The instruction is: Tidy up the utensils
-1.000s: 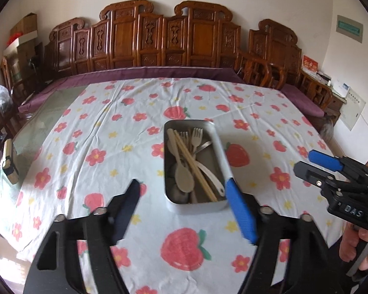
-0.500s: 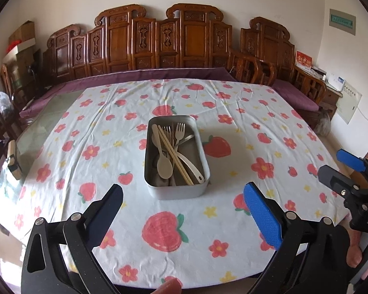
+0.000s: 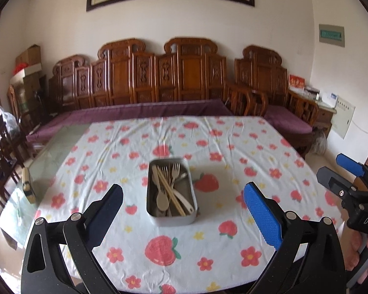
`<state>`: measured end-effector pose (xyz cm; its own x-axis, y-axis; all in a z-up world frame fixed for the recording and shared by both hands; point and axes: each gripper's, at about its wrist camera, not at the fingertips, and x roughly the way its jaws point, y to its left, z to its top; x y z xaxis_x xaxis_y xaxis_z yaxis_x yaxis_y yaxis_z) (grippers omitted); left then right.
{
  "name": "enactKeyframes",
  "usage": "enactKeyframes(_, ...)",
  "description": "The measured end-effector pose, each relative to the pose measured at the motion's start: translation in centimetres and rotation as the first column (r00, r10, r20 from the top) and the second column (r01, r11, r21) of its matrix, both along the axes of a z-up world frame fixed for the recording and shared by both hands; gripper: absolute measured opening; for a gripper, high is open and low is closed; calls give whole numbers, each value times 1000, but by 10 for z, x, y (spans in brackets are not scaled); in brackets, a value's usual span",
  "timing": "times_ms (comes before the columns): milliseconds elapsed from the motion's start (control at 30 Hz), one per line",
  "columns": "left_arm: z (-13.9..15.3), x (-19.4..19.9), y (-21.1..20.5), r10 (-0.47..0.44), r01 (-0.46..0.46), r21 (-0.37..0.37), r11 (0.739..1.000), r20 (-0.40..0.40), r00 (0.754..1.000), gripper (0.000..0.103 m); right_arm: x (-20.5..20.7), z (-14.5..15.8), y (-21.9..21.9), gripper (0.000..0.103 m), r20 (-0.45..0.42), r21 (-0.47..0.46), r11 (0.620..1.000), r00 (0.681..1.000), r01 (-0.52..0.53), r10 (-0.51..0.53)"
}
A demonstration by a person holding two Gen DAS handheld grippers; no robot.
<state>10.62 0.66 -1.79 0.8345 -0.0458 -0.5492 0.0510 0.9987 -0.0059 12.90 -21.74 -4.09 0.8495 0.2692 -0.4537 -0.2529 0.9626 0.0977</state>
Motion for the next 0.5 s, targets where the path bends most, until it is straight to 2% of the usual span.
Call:
enactKeyframes(233, 28, -20, -2, 10, -9, -21, 1000, 67, 998, 95, -23, 34, -4, 100, 88, 12, 1000, 996, 8, -9)
enactKeyframes(500, 34, -30, -8, 17, -17, -7, 1000, 88, 996, 95, -43, 51, -6, 100, 130, 20, 1000, 991, 12, -14)
